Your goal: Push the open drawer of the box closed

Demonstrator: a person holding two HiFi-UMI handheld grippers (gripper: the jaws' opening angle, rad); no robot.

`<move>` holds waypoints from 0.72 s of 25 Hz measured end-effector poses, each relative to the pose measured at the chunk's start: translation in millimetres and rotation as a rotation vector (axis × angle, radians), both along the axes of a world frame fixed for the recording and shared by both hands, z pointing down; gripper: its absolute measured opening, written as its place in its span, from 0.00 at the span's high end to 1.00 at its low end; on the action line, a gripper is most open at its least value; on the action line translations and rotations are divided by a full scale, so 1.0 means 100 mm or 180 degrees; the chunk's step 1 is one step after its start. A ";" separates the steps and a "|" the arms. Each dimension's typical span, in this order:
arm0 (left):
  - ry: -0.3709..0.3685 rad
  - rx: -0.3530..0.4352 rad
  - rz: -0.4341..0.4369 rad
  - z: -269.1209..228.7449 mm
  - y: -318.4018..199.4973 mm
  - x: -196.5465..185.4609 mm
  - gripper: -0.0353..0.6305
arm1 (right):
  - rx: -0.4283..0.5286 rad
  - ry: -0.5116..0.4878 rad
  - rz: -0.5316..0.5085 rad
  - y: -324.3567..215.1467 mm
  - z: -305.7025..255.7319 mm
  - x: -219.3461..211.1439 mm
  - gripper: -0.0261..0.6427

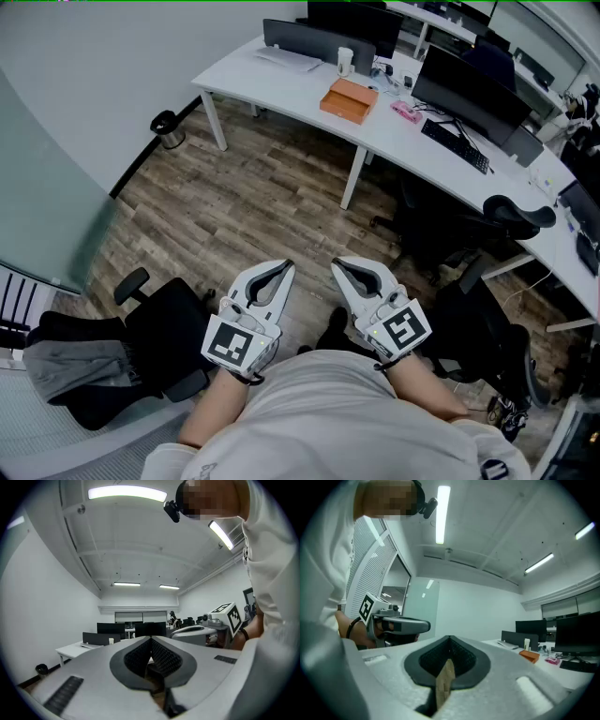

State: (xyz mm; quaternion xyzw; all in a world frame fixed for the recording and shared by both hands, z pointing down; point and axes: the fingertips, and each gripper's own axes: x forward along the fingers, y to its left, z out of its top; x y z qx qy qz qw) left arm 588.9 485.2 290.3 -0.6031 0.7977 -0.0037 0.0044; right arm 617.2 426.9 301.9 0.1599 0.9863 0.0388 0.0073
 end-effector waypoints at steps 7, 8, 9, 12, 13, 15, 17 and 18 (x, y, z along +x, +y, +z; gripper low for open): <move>0.0083 -0.0008 -0.0010 0.05 -0.27 -0.14 0.95 | 0.0032 0.0020 0.0006 -0.32 0.07 -0.11 0.96; 0.0082 -0.0032 -0.0012 0.08 -0.34 -0.15 0.95 | 0.0027 0.0017 0.0010 -0.40 0.09 -0.12 0.96; 0.0078 -0.0070 -0.0014 0.11 -0.41 -0.17 0.95 | 0.0014 0.0009 0.0011 -0.48 0.11 -0.13 0.96; 0.0106 -0.0133 -0.0018 0.21 -0.67 -0.27 0.95 | 0.0007 0.0010 0.0026 -0.78 0.19 -0.20 0.96; 0.0127 -0.0128 -0.0015 0.24 -0.77 -0.32 0.95 | 0.0007 0.0018 0.0042 -0.89 0.22 -0.23 0.96; 0.0150 -0.0130 0.0021 0.30 -1.02 -0.42 0.95 | -0.0016 0.0022 0.0080 -1.16 0.27 -0.32 0.96; 0.0114 -0.0151 0.0094 0.35 -1.33 -0.52 0.95 | -0.0033 0.0008 0.0112 -1.45 0.30 -0.43 0.96; 0.0086 -0.0168 0.0120 0.37 -1.48 -0.56 0.95 | -0.0040 0.0002 0.0125 -1.59 0.31 -0.47 0.96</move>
